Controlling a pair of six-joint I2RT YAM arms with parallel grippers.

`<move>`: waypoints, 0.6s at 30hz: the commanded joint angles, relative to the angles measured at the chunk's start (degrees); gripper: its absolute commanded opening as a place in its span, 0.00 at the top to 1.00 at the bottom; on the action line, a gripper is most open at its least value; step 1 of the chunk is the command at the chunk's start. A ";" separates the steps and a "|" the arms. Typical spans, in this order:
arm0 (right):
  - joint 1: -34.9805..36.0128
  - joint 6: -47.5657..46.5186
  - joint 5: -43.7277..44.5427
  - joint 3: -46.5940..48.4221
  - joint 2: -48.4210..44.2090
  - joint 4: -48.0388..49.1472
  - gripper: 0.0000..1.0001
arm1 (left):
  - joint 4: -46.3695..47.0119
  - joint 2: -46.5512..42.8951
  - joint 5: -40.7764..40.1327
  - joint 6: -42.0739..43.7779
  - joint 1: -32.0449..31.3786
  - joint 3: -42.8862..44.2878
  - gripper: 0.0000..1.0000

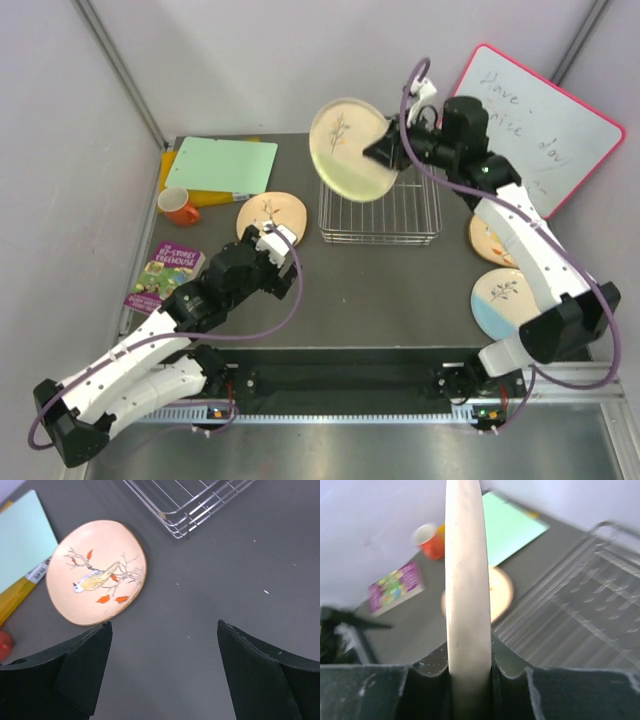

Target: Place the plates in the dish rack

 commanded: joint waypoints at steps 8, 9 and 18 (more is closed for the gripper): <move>-6.39 -6.66 42.77 25.44 19.50 -2.73 1.00 | 11.73 -5.22 -7.69 3.77 3.97 -1.48 0.09; -6.65 -6.48 45.24 26.67 20.38 -2.20 1.00 | 12.17 -5.31 -7.60 3.50 4.49 -1.75 0.09; -6.39 -6.12 57.48 30.54 25.75 2.28 1.00 | 10.77 -5.93 -2.95 -0.45 11.26 -2.63 0.10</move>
